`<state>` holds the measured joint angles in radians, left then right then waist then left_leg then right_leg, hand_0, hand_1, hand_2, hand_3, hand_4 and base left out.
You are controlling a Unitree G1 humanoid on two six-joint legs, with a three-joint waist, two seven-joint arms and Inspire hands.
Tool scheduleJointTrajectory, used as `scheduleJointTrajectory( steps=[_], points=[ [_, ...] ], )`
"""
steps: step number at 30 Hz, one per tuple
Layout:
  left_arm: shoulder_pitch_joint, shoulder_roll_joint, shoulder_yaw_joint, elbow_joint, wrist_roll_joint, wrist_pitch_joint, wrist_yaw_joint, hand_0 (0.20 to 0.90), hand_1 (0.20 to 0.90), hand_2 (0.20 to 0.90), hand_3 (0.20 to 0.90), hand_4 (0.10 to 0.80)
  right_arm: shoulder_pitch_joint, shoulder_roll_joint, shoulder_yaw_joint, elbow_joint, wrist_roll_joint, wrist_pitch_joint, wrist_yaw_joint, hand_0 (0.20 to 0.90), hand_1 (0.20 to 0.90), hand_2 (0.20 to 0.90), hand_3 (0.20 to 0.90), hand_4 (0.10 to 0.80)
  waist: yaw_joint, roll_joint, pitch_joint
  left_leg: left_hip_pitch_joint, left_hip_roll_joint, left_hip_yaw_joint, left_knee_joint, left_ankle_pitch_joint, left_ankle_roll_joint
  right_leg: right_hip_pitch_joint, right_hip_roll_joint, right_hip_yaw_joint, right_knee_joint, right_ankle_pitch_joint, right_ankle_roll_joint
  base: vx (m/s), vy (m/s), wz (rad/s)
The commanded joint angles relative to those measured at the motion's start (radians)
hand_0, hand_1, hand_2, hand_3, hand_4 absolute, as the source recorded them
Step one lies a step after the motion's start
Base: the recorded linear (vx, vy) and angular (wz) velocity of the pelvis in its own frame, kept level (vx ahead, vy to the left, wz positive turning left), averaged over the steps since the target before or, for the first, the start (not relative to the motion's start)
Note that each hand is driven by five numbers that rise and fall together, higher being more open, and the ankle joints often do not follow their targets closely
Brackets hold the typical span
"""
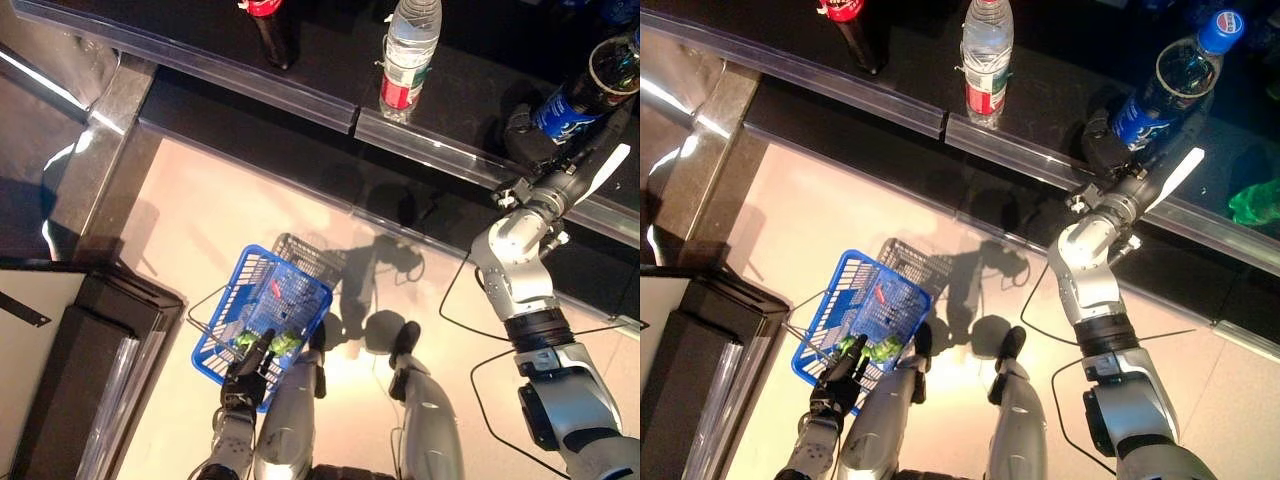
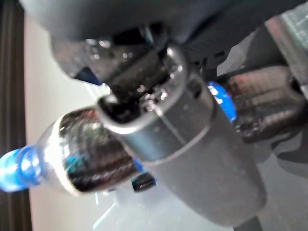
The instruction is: Pick up the drink and place into the basket.
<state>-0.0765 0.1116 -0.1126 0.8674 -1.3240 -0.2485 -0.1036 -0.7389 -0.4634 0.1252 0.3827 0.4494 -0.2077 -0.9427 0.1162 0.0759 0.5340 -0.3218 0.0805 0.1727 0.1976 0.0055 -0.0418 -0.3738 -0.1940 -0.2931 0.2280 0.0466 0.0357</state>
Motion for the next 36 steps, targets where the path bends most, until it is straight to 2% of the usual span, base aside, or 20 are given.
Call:
scheduleJointTrajectory(
  steps=[1, 11, 13, 14, 15, 16, 18, 20, 22, 23, 24, 25, 28, 36],
  points=[
    [0.067, 0.067, -0.031, -0.115, -0.024, -0.068, -0.065, 0.300, 0.300, 0.300, 0.200, 0.100, -0.130, -0.090, -0.057, -0.060, 0.026, -0.109, 0.019, 0.900, 0.900, 0.900, 0.900, 0.800, 0.000, 0.024, -0.014, -0.085, -0.013, -0.031, 0.142, -0.031, -0.011, 0.007, -0.036, -0.023, 0.064, -0.050, 0.032, 0.033, 0.001, 0.02],
    [0.071, 0.078, -0.048, -0.115, -0.030, -0.056, -0.072, 0.300, 0.300, 0.300, 0.200, 0.100, -0.217, -0.135, -0.059, 0.060, 0.119, -0.117, 0.075, 0.900, 0.900, 0.900, 0.900, 0.800, 0.011, 0.038, -0.014, -0.094, -0.023, -0.043, 0.148, -0.032, -0.007, -0.010, -0.041, -0.020, 0.084, -0.056, 0.029, 0.003, 0.000, 0.00],
    [0.073, 0.080, -0.049, -0.117, -0.030, -0.051, -0.073, 0.300, 0.300, 0.300, 0.200, 0.100, -0.239, -0.152, -0.050, 0.087, 0.139, -0.112, 0.101, 0.785, 0.785, 0.785, 0.765, 0.665, 0.014, 0.041, -0.014, -0.096, -0.026, -0.045, 0.150, -0.032, -0.007, -0.012, -0.042, -0.019, 0.088, -0.057, 0.028, 0.000, 0.000, 0.00],
    [0.075, 0.083, -0.051, -0.119, -0.030, -0.048, -0.074, 0.300, 0.300, 0.300, 0.200, 0.100, -0.254, -0.165, -0.043, 0.105, 0.144, -0.106, 0.117, 0.669, 0.669, 0.669, 0.631, 0.531, 0.016, 0.043, -0.014, -0.097, -0.027, -0.046, 0.150, -0.032, -0.007, -0.013, -0.044, -0.020, 0.089, -0.058, 0.028, 0.000, 0.000, 0.00],
    [0.076, 0.083, -0.052, -0.120, -0.030, -0.046, -0.073, 0.300, 0.300, 0.300, 0.200, 0.100, -0.262, -0.172, -0.039, 0.115, 0.147, -0.102, 0.130, 0.651, 0.651, 0.651, 0.609, 0.509, 0.018, 0.044, -0.014, -0.097, -0.028, -0.047, 0.150, -0.032, -0.006, -0.013, -0.045, -0.020, 0.089, -0.058, 0.028, 0.000, 0.000, 0.00],
    [0.077, 0.085, -0.053, -0.123, -0.031, -0.045, -0.071, 0.300, 0.300, 0.300, 0.200, 0.100, -0.269, -0.177, -0.035, 0.123, 0.148, -0.099, 0.138, 0.662, 0.662, 0.662, 0.623, 0.523, 0.019, 0.044, -0.014, -0.098, -0.028, -0.048, 0.151, -0.032, -0.007, -0.014, -0.045, -0.020, 0.090, -0.058, 0.028, 0.010, -0.002, 0.05],
    [0.079, 0.091, -0.054, -0.125, -0.032, -0.041, -0.071, 0.300, 0.300, 0.300, 0.200, 0.100, -0.294, -0.191, -0.019, 0.148, 0.154, -0.094, 0.165, 0.724, 0.724, 0.724, 0.694, 0.594, 0.024, 0.045, -0.014, -0.099, -0.030, -0.052, 0.152, -0.031, -0.007, -0.015, -0.046, -0.021, 0.093, -0.059, 0.027, 0.011, -0.005, 0.05],
    [0.080, 0.094, -0.054, -0.126, -0.032, -0.036, -0.071, 0.300, 0.300, 0.300, 0.200, 0.100, -0.315, -0.200, -0.005, 0.167, 0.156, -0.090, 0.179, 0.702, 0.702, 0.702, 0.669, 0.569, 0.027, 0.046, -0.014, -0.100, -0.031, -0.055, 0.152, -0.031, -0.006, -0.016, -0.046, -0.022, 0.095, -0.060, 0.027, 0.014, -0.005, 0.04],
    [0.079, 0.099, -0.055, -0.128, -0.034, -0.031, -0.070, 0.300, 0.300, 0.300, 0.200, 0.100, -0.358, -0.213, 0.021, 0.199, 0.165, -0.085, 0.194, 0.554, 0.554, 0.554, 0.496, 0.396, 0.033, 0.048, -0.014, -0.103, -0.034, -0.057, 0.154, -0.030, -0.006, -0.021, -0.047, -0.022, 0.101, -0.062, 0.026, 0.000, 0.000, 0.00],
    [0.080, 0.102, -0.057, -0.129, -0.038, -0.030, -0.072, 0.300, 0.300, 0.300, 0.200, 0.100, -0.375, -0.220, 0.029, 0.211, 0.164, -0.078, 0.200, 0.549, 0.549, 0.549, 0.491, 0.391, 0.036, 0.048, -0.014, -0.105, -0.034, -0.058, 0.154, -0.030, -0.006, -0.022, -0.048, -0.023, 0.102, -0.064, 0.026, 0.000, 0.000, 0.00],
    [0.081, 0.104, -0.056, -0.131, -0.039, -0.025, -0.077, 0.300, 0.300, 0.300, 0.200, 0.100, -0.405, -0.232, 0.050, 0.234, 0.166, -0.074, 0.201, 0.324, 0.324, 0.324, 0.227, 0.127, 0.041, 0.050, -0.014, -0.108, -0.036, -0.062, 0.153, -0.029, -0.006, -0.025, -0.048, -0.024, 0.104, -0.065, 0.025, 0.000, 0.000, 0.00],
    [0.081, 0.103, -0.055, -0.130, -0.039, -0.024, -0.078, 0.300, 0.300, 0.300, 0.200, 0.100, -0.411, -0.235, 0.054, 0.240, 0.167, -0.076, 0.204, 0.300, 0.300, 0.300, 0.200, 0.100, 0.042, 0.051, -0.014, -0.109, -0.036, -0.062, 0.153, -0.028, -0.006, -0.026, -0.048, -0.024, 0.105, -0.065, 0.024, 0.002, 0.013, 0.05],
    [0.094, 0.120, -0.056, -0.137, -0.044, -0.018, -0.088, 0.300, 0.300, 0.300, 0.200, 0.100, -0.469, -0.254, 0.085, 0.269, 0.138, -0.075, 0.202, 0.300, 0.300, 0.300, 0.200, 0.100, 0.056, 0.053, -0.014, -0.116, -0.039, -0.070, 0.151, -0.026, -0.004, -0.034, -0.049, -0.030, 0.117, -0.071, 0.024, 0.000, 0.002, 0.01],
    [0.102, 0.125, -0.043, -0.147, -0.068, -0.032, -0.113, 0.300, 0.300, 0.300, 0.200, 0.100, -0.450, -0.266, 0.075, 0.232, 0.135, -0.103, 0.224, 0.300, 0.300, 0.300, 0.200, 0.100, 0.055, 0.051, -0.014, -0.114, -0.042, -0.069, 0.151, -0.028, 0.000, -0.040, -0.051, -0.029, 0.134, -0.079, 0.023, -0.015, 0.013, 0.04]
  ],
)
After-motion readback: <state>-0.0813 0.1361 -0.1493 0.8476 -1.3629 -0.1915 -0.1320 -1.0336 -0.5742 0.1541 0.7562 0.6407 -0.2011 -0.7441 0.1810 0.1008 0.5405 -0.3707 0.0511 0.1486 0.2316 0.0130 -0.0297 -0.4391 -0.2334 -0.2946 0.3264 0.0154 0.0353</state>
